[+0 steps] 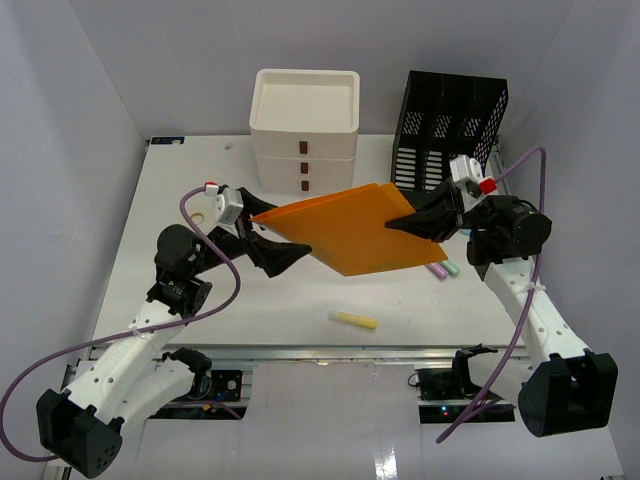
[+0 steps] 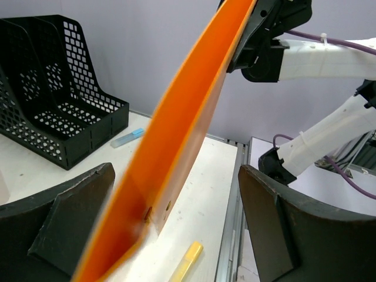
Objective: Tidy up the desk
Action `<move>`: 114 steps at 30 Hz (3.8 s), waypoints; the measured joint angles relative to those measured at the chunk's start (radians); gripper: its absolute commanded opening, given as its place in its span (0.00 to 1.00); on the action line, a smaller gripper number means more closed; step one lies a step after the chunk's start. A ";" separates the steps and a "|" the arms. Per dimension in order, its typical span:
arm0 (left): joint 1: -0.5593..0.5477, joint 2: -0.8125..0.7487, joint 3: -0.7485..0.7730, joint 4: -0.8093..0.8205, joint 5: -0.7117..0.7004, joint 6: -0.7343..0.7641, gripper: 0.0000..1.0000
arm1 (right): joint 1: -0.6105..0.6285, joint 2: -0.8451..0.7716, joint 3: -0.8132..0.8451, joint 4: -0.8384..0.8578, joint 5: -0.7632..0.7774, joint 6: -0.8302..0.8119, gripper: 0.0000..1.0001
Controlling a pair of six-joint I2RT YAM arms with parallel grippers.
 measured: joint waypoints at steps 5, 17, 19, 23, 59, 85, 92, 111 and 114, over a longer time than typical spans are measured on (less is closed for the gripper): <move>0.000 -0.018 0.026 -0.062 -0.029 0.042 0.80 | -0.016 -0.008 0.017 -0.090 0.018 -0.092 0.08; 0.000 0.078 0.026 0.012 0.052 0.020 0.48 | -0.013 -0.010 0.017 -0.264 0.017 -0.218 0.08; 0.002 0.096 0.025 0.047 0.070 0.004 0.32 | -0.012 -0.010 0.016 -0.270 0.018 -0.213 0.08; 0.002 0.110 -0.011 0.173 0.088 -0.041 0.00 | -0.006 -0.009 0.013 -0.242 0.029 -0.164 0.08; -0.138 0.794 0.775 -0.003 -0.492 0.077 0.00 | -0.282 -0.617 -0.417 -1.322 1.117 -0.962 0.58; -0.238 1.067 1.058 0.140 -0.975 0.170 0.00 | -0.338 -0.672 -0.442 -1.341 1.107 -0.976 0.25; -0.238 1.107 1.113 0.124 -0.981 0.156 0.00 | -0.338 -0.671 -0.442 -1.341 1.100 -0.976 0.25; -0.264 1.262 1.234 -0.017 -1.027 0.145 0.00 | -0.339 -0.671 -0.442 -1.339 1.100 -0.976 0.24; -0.273 1.304 1.279 -0.056 -1.034 0.155 0.00 | -0.339 -0.671 -0.442 -1.337 1.101 -0.976 0.24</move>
